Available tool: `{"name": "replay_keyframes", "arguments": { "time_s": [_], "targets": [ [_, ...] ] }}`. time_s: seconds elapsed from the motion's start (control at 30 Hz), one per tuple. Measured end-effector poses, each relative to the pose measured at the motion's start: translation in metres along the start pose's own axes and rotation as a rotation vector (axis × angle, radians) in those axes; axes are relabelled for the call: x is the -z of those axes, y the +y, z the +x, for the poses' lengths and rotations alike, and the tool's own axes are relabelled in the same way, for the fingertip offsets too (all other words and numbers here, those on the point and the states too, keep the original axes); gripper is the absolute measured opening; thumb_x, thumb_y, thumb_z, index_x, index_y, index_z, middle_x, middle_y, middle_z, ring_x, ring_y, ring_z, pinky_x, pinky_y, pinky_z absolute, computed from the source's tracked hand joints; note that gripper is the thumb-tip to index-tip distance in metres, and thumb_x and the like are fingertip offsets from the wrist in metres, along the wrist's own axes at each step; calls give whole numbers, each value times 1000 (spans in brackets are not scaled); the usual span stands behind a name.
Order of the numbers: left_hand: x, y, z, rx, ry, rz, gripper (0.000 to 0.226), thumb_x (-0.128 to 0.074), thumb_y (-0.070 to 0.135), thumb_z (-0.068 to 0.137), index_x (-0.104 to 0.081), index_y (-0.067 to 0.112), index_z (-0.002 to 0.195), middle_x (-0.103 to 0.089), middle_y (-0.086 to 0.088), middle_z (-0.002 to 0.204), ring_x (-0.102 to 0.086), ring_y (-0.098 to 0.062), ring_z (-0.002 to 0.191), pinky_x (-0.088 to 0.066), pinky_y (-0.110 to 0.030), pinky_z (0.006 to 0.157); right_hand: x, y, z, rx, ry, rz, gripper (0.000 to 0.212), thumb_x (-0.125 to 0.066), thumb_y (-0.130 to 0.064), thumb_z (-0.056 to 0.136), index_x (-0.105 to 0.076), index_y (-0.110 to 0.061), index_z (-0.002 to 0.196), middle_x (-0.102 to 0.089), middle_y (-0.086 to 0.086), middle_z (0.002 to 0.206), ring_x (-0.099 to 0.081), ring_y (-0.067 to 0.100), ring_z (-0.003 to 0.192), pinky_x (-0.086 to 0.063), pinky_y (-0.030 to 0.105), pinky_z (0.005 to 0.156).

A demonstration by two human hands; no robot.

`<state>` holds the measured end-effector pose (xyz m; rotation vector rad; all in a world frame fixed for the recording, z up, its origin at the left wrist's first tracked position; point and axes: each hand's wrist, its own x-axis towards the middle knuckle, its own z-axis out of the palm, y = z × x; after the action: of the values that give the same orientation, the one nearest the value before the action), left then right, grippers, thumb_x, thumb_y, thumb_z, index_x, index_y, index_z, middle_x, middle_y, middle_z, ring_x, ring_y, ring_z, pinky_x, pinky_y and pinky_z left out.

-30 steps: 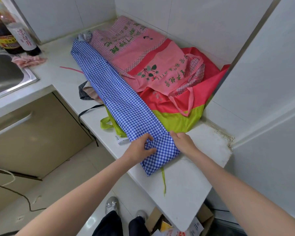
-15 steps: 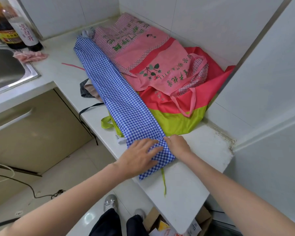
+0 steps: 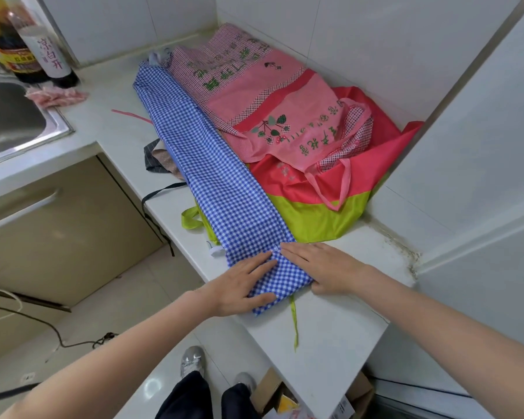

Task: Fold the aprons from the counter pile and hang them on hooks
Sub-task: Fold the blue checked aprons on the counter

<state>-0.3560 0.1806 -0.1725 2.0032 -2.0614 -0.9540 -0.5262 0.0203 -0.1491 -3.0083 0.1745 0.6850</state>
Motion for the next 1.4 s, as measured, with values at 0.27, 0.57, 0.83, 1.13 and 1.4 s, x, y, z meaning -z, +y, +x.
{"name": "replay_keyframes", "arguments": {
  "time_s": [0.27, 0.57, 0.83, 1.13, 1.4],
  "targets": [
    [10, -10, -21, 48, 107, -295, 104, -52, 79, 67, -12, 28, 149, -25, 13, 151, -28, -3, 134, -22, -19, 112, 21, 16, 25, -384, 164, 758, 38, -52, 1, 80, -69, -9, 113, -67, 10, 116, -61, 22, 103, -42, 23, 82],
    [12, -18, -7, 511, 503, -1047, 26, -49, 32, 97, -57, 9, 87, -61, -7, 90, -58, -22, 86, -44, -30, 77, 40, 10, 42, -494, 319, 1423, 14, -57, -18, 93, -67, -9, 95, -67, 1, 85, -60, 9, 73, -46, 18, 67],
    [35, -14, -19, 741, 265, -1217, 33, -38, 37, 101, -59, 12, 96, -66, -3, 82, -66, -14, 69, -53, -25, 58, 30, -17, 80, -688, 353, 599, 38, -28, -26, 103, -49, -11, 75, -57, 9, 78, -56, 29, 80, -35, 32, 64],
    [32, -44, -3, 4, 502, 494, 46, -69, 26, 73, -62, 14, 116, -64, -9, 111, -64, -26, 94, -55, -37, 74, 34, -23, 89, -702, 320, 435, 33, -29, -27, 103, -55, -6, 104, -65, 15, 100, -61, 32, 90, -37, 33, 63],
    [35, -62, 4, 3, 239, 370, 62, -41, 9, 98, -10, 21, 150, -18, -1, 157, -24, -19, 141, -11, -27, 116, 26, -1, 60, 28, 72, 34, 82, -18, -63, 86, -7, -14, 152, -1, 1, 159, 0, 16, 147, -2, 34, 118]
  ]
}}
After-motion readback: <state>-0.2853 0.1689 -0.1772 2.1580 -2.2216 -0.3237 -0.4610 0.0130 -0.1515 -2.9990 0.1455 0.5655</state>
